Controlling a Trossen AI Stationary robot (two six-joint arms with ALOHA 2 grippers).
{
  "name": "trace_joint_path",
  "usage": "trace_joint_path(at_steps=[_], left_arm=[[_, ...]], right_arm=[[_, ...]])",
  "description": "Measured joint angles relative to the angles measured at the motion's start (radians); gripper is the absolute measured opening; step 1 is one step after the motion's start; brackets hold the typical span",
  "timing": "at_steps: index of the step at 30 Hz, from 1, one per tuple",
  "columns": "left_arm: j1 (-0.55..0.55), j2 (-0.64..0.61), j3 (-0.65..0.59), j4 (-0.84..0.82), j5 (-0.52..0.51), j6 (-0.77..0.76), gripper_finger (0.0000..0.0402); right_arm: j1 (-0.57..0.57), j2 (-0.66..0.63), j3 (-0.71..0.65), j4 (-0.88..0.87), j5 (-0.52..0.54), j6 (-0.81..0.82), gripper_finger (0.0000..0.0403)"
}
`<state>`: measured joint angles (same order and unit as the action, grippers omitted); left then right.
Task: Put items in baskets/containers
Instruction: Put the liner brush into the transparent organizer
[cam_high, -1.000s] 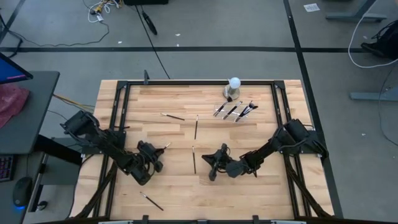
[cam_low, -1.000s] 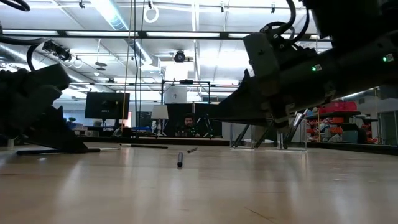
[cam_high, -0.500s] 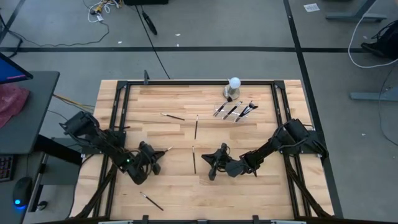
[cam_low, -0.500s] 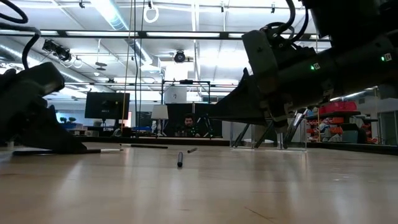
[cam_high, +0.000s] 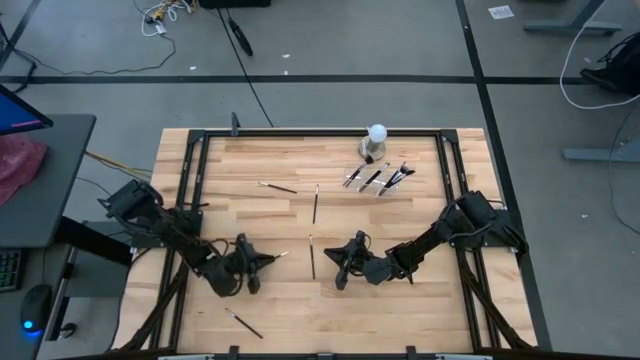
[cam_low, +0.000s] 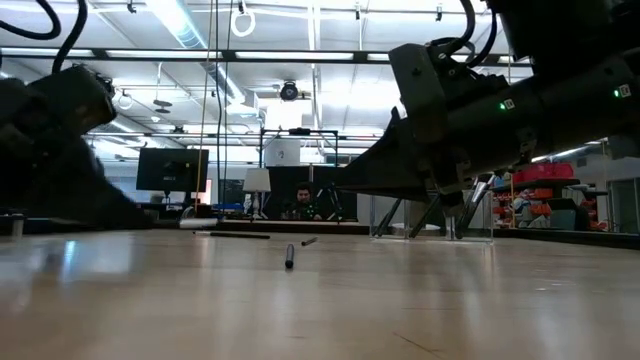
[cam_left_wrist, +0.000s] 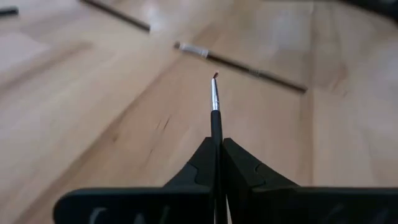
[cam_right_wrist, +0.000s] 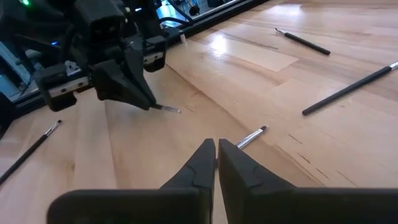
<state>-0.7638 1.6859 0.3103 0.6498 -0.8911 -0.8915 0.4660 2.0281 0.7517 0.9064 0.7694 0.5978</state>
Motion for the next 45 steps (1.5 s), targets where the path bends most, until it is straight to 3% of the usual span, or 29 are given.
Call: trace_joint_path(at_steps=[4, 8, 14, 19, 23, 31, 45], left_arm=[[0.025, -0.001, 0.000, 0.117, -0.004, 0.116, 0.0011], [0.058, -0.002, 0.000, 0.293, 0.033, 0.265, 0.0011], [0.125, -0.003, 0.003, 0.561, 0.249, 0.458, 0.0012], [0.171, -0.004, 0.051, 0.580, 0.410, 0.492, 0.0013], [0.190, -0.004, 0.092, 0.571, 0.483, 0.527, 0.0015], [0.191, -0.004, 0.112, 0.560, 0.485, 0.564, 0.0015], [0.217, -0.004, 0.112, 0.556, 0.491, 0.546, 0.0018]], right_arm=[[0.000, 0.000, 0.000, 0.001, -0.014, 0.016, 0.0023], [-0.001, 0.000, 0.000, 0.002, -0.122, -0.001, 0.0032], [0.003, 0.000, 0.070, 0.001, -0.184, -0.143, 0.0094], [0.003, 0.000, 0.177, -0.003, -0.184, -0.371, 0.0156], [0.004, -0.001, 0.237, -0.025, -0.187, -0.509, 0.0178], [0.039, -0.001, 0.252, -0.017, -0.243, -0.555, 0.0154], [0.056, -0.001, 0.253, -0.009, -0.213, -0.609, 0.0122]])
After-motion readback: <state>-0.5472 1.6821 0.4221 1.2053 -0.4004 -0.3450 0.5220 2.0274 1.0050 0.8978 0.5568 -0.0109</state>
